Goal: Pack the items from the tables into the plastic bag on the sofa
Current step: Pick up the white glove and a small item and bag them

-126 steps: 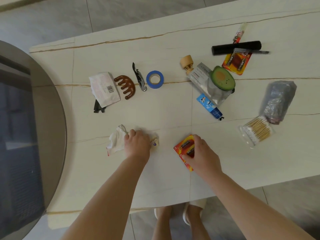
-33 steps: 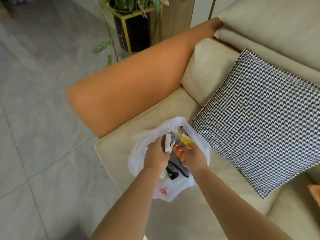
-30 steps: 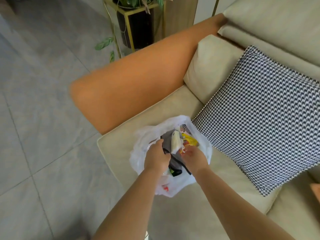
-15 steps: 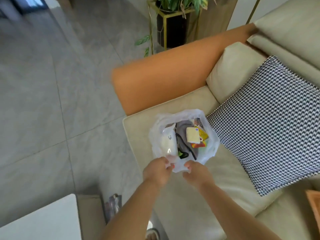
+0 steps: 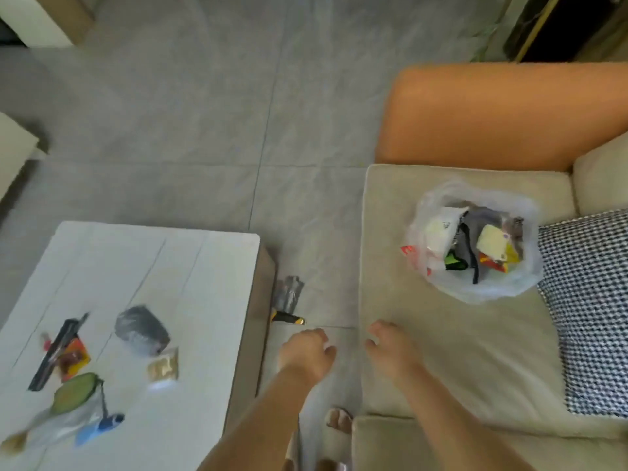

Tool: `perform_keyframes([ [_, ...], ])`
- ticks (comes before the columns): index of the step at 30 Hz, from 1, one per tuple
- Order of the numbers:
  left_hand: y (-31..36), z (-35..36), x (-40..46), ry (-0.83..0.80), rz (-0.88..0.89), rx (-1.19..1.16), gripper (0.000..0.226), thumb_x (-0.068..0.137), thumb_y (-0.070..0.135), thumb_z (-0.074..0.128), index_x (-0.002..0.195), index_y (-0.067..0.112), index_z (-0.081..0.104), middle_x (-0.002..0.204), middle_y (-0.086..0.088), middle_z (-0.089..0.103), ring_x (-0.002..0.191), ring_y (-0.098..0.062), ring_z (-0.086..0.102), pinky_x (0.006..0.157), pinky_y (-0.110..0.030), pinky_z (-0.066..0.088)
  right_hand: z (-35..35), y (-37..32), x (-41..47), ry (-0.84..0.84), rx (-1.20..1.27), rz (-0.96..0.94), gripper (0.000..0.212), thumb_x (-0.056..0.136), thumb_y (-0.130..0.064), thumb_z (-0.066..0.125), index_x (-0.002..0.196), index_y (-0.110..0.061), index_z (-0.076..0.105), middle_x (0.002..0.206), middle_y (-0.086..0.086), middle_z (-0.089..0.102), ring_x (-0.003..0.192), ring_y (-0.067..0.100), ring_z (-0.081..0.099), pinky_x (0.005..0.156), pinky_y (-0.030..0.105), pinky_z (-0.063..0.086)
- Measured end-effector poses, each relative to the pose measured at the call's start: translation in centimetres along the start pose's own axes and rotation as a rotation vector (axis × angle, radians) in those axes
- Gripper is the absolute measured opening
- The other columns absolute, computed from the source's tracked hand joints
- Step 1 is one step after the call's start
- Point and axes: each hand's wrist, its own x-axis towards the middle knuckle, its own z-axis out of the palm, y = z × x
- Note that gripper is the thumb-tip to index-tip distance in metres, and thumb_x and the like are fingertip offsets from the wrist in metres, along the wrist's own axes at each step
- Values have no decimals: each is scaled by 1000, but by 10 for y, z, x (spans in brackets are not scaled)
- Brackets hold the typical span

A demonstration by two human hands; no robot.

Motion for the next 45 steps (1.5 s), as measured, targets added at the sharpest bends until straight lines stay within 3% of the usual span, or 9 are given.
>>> perform_keyframes([
  [11,-172,30,-91,64,-390,-297,35,91,45,45,113,24,63,118,0,65,112,-22,59,95,-33,48,101,-140,-48,-186,-264,-323,35,94,-36,44,121,-18,57,125,2,61,118,22,56,96,32,46],
  [26,-357,133,-238,161,-734,-639,49,95,53,35,131,25,54,131,3,59,120,-18,55,99,-32,45,262,-274,-171,-334,-579,-684,45,95,-43,41,132,-18,48,132,1,55,121,20,53,100,36,45],
  [36,-442,183,-311,212,-893,-841,48,95,54,36,129,26,53,132,4,59,121,-18,54,100,-31,43,361,-321,-256,-415,-733,-830,45,96,-44,42,132,-19,48,133,-1,54,121,19,52,100,32,42],
  [45,-471,225,-329,232,-1053,-1055,47,95,52,38,131,25,54,131,5,59,119,-17,55,99,-30,45,417,-346,-264,-510,-926,-960,47,95,-43,43,134,-18,47,133,-1,55,120,19,53,98,32,43],
])
